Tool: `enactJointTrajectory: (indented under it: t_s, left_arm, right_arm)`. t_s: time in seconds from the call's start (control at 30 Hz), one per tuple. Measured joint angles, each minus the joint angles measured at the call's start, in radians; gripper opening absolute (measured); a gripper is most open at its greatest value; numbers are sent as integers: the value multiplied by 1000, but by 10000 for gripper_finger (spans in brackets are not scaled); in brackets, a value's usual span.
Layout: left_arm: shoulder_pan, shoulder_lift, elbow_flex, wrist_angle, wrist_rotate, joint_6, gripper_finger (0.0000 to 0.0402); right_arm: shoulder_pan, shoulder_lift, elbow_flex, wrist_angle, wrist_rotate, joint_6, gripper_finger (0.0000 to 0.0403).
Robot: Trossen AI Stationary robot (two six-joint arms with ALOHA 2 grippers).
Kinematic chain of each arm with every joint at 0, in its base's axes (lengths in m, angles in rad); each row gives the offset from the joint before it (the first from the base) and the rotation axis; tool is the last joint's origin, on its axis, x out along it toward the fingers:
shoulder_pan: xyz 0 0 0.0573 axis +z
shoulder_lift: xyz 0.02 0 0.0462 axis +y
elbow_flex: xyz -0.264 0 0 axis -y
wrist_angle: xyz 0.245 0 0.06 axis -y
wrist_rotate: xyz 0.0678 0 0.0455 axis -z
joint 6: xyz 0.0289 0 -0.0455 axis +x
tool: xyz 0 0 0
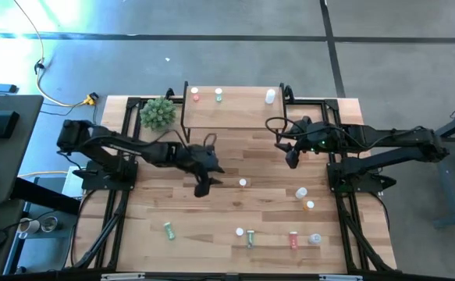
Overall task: Pick and place medicine bottles onto shelf by color
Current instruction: Put the left orange pill bottle on the shelf
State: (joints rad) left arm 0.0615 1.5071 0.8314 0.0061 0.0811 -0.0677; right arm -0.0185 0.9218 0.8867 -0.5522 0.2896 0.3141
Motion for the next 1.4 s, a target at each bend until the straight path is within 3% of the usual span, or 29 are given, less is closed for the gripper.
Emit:
enactJointTrajectory:
  t_s: [0.6,1.4]
  left_arm:
    - [-103,295,0,313,-200,-97,185]
    - [-87,504,0,630,-250,-150,185]
  right_arm:
    - [0,1,0,2,-11,0,189]
    - [0,1,0,3,-17,0,189]
